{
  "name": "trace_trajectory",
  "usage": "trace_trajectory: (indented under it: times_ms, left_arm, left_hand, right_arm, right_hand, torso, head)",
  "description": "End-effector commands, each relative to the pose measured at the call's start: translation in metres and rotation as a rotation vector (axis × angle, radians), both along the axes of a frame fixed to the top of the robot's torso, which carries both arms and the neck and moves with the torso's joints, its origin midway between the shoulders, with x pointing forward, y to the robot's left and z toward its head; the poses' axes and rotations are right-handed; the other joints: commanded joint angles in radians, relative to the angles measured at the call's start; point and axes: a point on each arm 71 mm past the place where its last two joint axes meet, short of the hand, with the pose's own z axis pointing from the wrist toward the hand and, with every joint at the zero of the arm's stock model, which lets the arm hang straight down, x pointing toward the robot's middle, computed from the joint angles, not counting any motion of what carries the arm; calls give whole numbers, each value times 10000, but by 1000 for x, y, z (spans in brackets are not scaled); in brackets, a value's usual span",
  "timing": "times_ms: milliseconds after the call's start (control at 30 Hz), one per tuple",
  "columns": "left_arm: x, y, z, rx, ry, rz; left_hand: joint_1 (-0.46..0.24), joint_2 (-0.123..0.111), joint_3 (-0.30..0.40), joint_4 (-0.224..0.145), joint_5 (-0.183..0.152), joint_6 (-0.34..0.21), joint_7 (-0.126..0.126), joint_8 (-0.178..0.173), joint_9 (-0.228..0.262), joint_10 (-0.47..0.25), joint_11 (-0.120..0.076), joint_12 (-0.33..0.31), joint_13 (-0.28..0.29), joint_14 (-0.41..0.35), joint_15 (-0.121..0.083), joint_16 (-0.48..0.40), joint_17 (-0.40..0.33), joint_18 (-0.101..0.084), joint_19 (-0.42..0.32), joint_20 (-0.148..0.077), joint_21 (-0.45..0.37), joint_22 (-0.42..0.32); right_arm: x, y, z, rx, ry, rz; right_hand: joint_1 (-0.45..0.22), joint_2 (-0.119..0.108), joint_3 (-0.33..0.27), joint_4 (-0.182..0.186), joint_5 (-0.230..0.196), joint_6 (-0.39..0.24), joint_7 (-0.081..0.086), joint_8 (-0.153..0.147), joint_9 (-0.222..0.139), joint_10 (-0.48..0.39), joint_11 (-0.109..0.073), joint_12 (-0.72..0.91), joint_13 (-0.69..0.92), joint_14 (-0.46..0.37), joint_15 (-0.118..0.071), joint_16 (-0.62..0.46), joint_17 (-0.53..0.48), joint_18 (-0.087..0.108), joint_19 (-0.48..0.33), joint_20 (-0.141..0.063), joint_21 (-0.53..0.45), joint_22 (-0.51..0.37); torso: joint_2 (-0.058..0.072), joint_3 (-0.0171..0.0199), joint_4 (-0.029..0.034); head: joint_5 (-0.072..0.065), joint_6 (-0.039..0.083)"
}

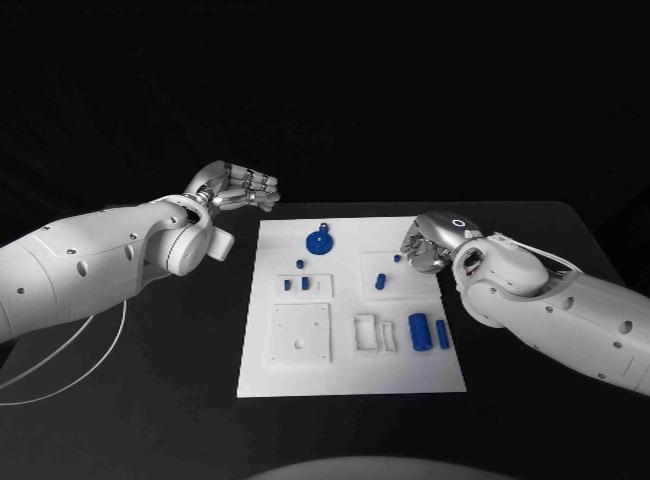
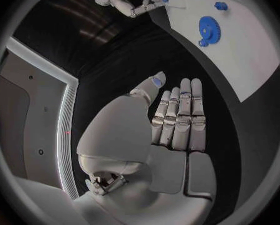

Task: Assemble the parts on the task board

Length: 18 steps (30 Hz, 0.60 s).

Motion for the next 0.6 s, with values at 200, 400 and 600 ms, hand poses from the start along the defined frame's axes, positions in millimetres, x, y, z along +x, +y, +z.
trace_trajectory:
  times_ms: [200,400,600]
  left_arm:
    - [2,6,2,-237,74,211]
    - [2,6,2,-251,70,210]
    - [2,7,2,-258,76,199]
  left_hand:
    - [-45,60,49,4,2,71,-3,45,10,51,-4,-13,-10,-53,-16,-44,0,83,48,11,-51,3]
    - [-56,38,51,2,-19,51,2,45,10,37,2,-12,-9,-69,-7,-45,-1,81,46,18,-58,-15]
    - [-43,29,46,-11,-38,50,2,47,11,35,1,-11,-9,-73,-7,-44,0,86,51,20,-58,-54]
  right_arm:
    - [0,-2,-1,450,544,-56]
    - [0,-3,-3,333,791,-34]
    - [-1,1,-6,24,1179,130]
  right_hand:
    - [111,-154,-1194,274,196,-810,215,-15,-242,-579,184,-293,-62,9,82,-7,-50,53,497,81,-328,-147]
    - [141,-649,-2763,476,-239,-1960,350,-49,-409,-1273,390,-366,-75,-61,182,-67,-142,237,466,186,-939,-493]
    - [862,-259,-4614,675,-1817,-2303,310,-49,-401,-1636,438,-263,-67,-64,245,-66,-267,315,467,258,-1201,-644]
  torso:
    - [2,-2,5]
    - [9,2,23]
    - [6,-1,16]
  head:
    - [-24,80]
    - [-43,116]
    - [-30,218]
